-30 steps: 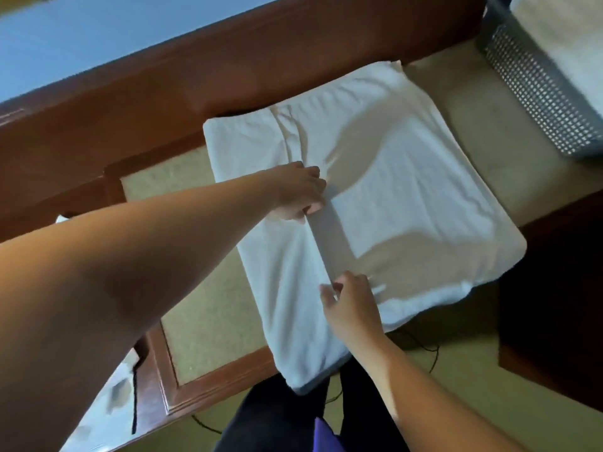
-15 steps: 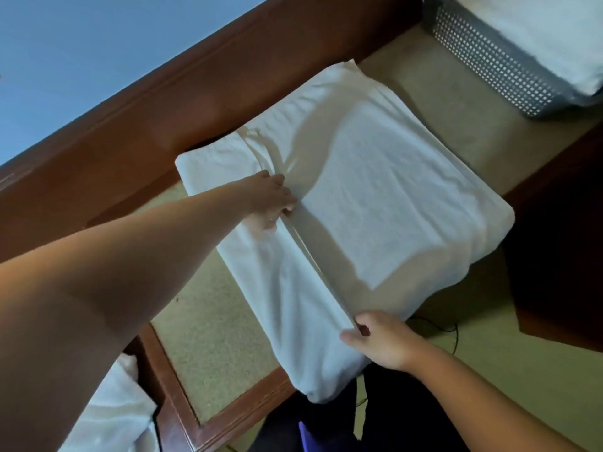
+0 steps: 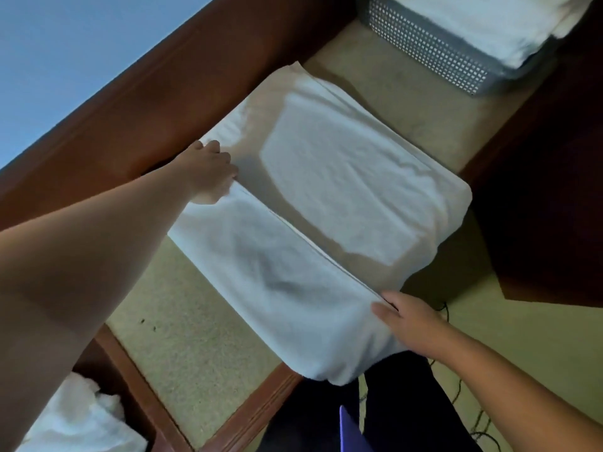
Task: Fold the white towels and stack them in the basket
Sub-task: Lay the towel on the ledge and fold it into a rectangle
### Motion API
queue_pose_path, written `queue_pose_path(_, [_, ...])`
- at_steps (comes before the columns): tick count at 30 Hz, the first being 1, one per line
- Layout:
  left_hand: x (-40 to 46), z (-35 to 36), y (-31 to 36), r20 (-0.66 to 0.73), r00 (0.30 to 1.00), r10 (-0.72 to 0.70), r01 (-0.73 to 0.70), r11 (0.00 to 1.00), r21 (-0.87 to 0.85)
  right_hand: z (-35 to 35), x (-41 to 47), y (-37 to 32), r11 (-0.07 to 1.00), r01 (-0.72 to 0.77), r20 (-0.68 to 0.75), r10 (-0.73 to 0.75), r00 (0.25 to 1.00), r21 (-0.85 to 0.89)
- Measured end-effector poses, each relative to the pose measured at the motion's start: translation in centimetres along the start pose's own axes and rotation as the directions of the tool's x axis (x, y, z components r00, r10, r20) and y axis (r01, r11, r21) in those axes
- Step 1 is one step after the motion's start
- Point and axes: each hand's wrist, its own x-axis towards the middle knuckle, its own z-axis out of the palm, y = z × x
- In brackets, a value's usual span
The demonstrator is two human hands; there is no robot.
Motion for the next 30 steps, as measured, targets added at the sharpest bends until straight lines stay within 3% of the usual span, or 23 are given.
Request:
queue_pose_path(4, [0.7,0.4,-0.6,0.075,0.997,-0.031,0.028,0.999,0.033,-0.7,-0.7,0.9,0.998,-0.017,-0.091,0.022,0.996,0.057])
queue_pose_path(12, [3.4,-3.1,-3.3,-0.117,0.992,-0.054,0.042,0.994,-0.105,-3.0,-1.0,1.6,0.989,0.034,-0.299,0.012,0.954,0.145])
queue_pose_path(18, [4.8,-3.9,-2.7,0.123,0.991,-0.061,0.071,0.994,-0.081,-3.2,-0.2,3.5,0.986,-0.066,-0.278,0.106,0.955,0.150])
queue_pose_path(21, [5.2,-3.6,-2.4,0.160,0.979,-0.129,0.149,0.982,-0.119,-3.1,-0.1,4.4,0.987,-0.083,-0.246,0.115,0.962,0.137])
queue_pose_path(30, [8.5,-4.4,-6.3,-0.127,0.983,-0.129,0.121,0.990,-0.067,-5.1,-0.4,3.3,0.970,-0.061,-0.342,0.142,0.929,0.236])
